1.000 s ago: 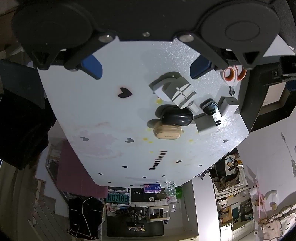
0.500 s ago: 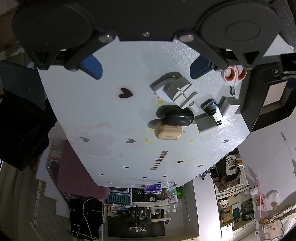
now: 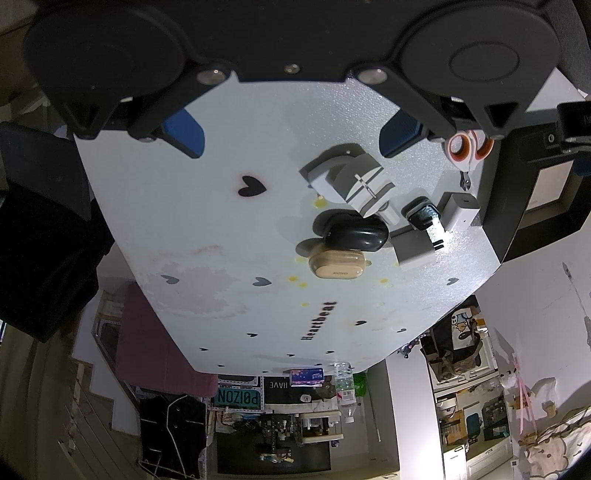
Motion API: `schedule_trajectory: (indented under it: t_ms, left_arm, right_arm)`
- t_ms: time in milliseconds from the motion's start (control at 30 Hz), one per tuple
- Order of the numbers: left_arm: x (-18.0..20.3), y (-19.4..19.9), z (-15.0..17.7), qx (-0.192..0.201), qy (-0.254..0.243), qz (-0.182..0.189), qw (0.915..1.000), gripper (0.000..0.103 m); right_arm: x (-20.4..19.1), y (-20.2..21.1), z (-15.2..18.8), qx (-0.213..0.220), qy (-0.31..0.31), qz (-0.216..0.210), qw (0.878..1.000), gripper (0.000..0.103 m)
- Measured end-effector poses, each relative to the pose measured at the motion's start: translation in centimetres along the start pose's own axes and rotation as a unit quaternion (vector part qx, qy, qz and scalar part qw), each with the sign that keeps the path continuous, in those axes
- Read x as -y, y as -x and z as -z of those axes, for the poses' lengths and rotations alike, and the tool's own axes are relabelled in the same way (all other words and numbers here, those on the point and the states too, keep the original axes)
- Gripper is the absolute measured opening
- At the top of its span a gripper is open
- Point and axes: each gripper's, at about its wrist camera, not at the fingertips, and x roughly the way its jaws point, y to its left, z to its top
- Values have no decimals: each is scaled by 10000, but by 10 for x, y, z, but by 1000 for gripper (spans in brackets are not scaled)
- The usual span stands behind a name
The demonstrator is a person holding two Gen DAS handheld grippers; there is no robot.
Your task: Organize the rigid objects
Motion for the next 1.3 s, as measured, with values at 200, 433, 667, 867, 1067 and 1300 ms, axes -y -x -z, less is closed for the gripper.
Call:
schedule_trajectory:
  t_ms: [200, 433, 667, 867, 1067, 1300]
  left_arm:
    - [3, 2, -6, -61, -32, 3, 10000, 103]
    - [3, 4, -7, -60, -30, 10, 10000, 103]
    - [4, 4, -7, -43, -42, 16, 10000, 103]
    - [3, 6, -7, -39, -32, 17, 10000, 103]
    - [3, 5, -7, -44, -31, 16, 10000, 103]
    - [3, 6, -7, -35, -28, 20, 10000, 103]
  right_arm:
    - [0, 0, 0, -6, -4, 3, 10000, 102]
    - [0, -1, 0, -10, -4, 1, 10000, 102]
    - [0, -1, 0, -14, -7, 3, 10000, 102]
    - [0, -1, 0, -18, -4, 2, 10000, 102]
    - [0, -1, 0, -22, -7, 4, 10000, 102]
    - [0, -1, 1, -24, -7, 5, 10000, 102]
